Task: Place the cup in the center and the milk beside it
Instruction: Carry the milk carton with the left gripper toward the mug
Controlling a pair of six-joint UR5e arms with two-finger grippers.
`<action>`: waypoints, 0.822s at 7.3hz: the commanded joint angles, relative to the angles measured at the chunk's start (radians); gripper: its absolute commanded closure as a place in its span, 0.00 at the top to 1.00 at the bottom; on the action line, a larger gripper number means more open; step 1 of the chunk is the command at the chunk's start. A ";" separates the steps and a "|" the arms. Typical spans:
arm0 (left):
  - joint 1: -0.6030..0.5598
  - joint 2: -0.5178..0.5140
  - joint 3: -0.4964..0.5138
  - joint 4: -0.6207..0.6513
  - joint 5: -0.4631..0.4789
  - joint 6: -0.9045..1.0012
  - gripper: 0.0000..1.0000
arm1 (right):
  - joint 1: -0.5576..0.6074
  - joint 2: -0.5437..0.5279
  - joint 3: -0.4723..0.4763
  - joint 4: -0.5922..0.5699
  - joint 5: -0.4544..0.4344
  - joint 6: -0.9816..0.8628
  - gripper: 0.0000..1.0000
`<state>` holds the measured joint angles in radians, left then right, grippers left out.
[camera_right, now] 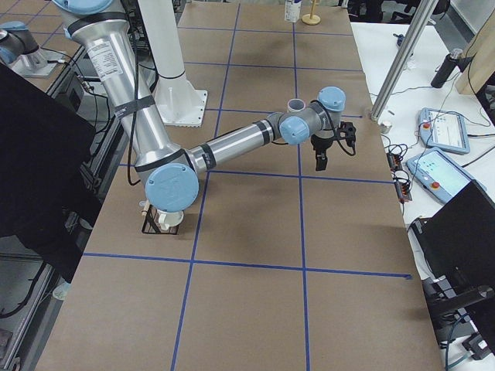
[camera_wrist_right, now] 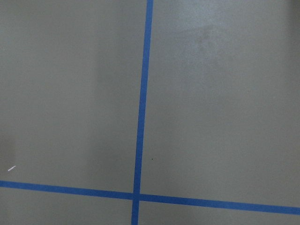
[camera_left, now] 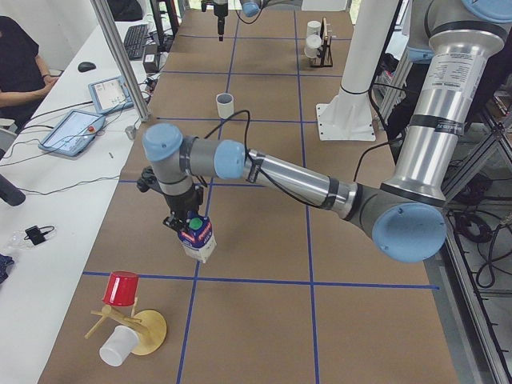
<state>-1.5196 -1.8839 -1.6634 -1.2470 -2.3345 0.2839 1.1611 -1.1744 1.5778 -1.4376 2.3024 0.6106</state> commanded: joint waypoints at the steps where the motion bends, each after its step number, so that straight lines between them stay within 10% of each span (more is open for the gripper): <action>1: 0.173 -0.195 -0.006 0.077 -0.064 -0.418 0.00 | 0.000 -0.001 -0.002 0.000 0.000 0.000 1.00; 6: 0.603 -0.527 0.073 -0.070 0.021 -1.263 0.00 | 0.000 -0.011 -0.001 0.002 0.014 -0.002 1.00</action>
<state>-1.0173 -2.3465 -1.6132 -1.2663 -2.3532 -0.8079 1.1612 -1.1818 1.5769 -1.4364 2.3115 0.6095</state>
